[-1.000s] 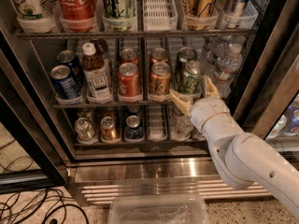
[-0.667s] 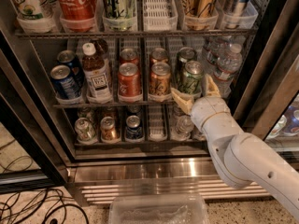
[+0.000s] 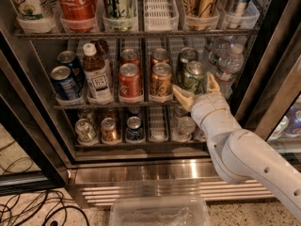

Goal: Pick green can from middle shelf of fridge

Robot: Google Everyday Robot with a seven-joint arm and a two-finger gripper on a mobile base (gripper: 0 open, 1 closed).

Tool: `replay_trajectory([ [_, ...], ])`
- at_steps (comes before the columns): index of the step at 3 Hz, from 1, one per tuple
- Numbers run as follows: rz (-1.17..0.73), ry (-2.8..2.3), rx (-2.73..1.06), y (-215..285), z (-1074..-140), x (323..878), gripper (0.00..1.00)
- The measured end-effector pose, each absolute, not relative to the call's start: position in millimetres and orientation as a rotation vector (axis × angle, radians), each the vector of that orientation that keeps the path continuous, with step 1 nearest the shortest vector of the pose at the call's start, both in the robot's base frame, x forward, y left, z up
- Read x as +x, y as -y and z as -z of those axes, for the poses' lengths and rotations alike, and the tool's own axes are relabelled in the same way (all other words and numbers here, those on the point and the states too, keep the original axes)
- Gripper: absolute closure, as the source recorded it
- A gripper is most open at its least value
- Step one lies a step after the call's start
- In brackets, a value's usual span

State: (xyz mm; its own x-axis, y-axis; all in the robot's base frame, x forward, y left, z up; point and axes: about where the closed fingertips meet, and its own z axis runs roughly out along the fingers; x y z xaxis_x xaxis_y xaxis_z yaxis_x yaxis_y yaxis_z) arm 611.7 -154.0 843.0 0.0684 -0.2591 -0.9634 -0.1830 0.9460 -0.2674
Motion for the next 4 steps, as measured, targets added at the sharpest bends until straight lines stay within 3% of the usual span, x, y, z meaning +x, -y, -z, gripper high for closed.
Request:
replay_trajectory([
  [4,0.042,-1.529,-0.314,158.9,-840.3,628.8,0.34],
])
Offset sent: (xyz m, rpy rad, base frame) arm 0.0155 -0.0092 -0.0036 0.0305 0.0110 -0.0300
